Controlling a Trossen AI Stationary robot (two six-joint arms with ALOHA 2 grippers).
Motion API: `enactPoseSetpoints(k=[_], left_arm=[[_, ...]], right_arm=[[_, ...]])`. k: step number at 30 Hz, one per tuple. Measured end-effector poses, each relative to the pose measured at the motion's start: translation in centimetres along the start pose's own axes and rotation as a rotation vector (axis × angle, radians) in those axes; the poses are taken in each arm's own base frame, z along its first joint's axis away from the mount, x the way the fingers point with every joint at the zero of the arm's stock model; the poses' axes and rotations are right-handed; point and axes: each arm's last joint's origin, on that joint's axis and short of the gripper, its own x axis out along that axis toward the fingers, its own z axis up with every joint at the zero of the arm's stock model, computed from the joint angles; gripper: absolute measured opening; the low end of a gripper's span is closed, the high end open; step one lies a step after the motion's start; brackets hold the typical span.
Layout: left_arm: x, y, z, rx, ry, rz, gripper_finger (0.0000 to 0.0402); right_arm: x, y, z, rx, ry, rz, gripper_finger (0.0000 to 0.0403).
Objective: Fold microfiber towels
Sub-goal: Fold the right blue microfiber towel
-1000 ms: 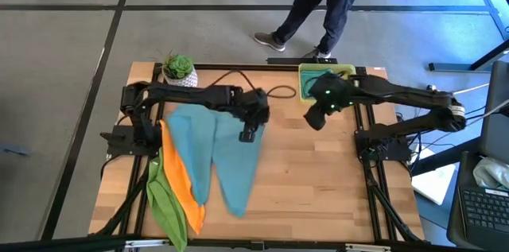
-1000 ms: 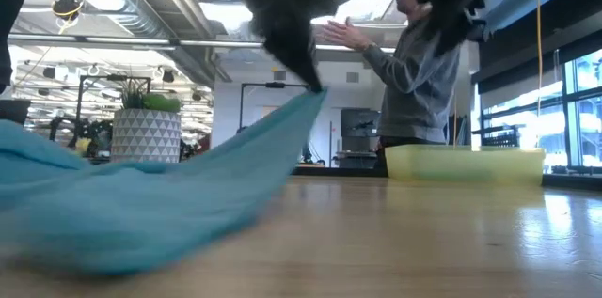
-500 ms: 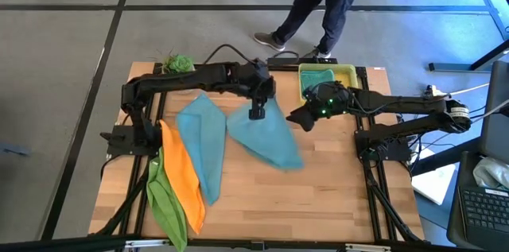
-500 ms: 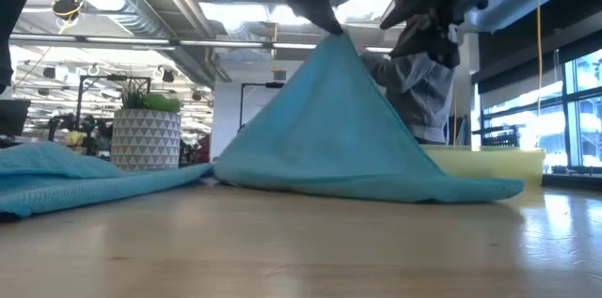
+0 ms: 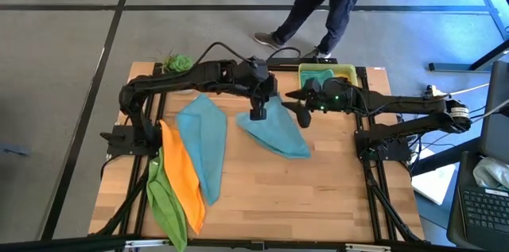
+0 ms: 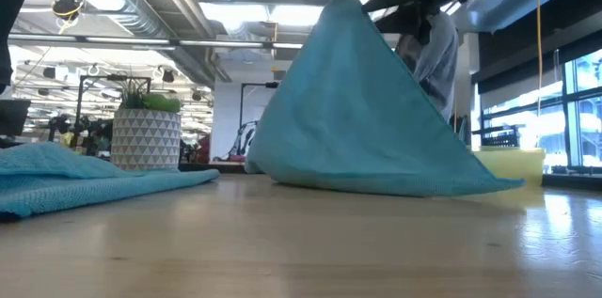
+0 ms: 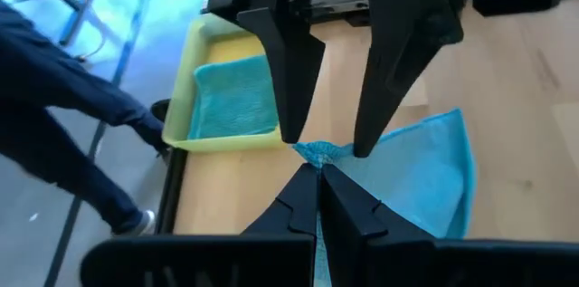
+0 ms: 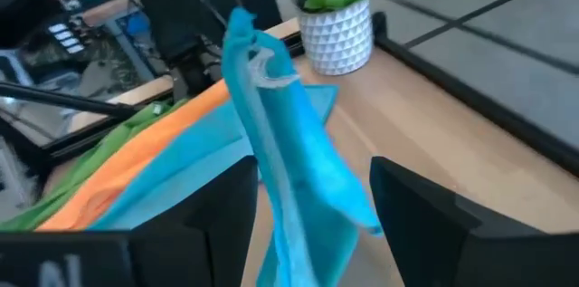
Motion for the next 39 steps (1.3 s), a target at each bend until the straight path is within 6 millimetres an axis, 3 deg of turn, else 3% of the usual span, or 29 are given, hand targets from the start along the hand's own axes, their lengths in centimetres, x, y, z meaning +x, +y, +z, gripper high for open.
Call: enactPoseSetpoints(k=[5, 12, 28, 39], left_arm=[[-1.0, 0.1, 0.8, -0.021, -0.027, 0.045, 0.0000], [-2.8, 0.9, 2.0, -0.036, -0.061, 0.145, 0.0000], [-8.7, 2.7, 3.8, -0.050, -0.079, 0.304, 0.0000], [-9.6, 2.6, 3.6, -0.044, -0.055, 0.303, 0.0000]], right_arm=[[0.3, 0.0, -0.1, -0.012, 0.000, 0.004, 0.0216], [1.3, -0.2, -2.0, 0.020, 0.192, 0.064, 0.0216], [0.4, -1.1, -5.0, -0.011, 0.525, -0.005, 0.0211], [0.3, -1.3, -5.0, -0.057, 0.521, -0.060, 0.0079]])
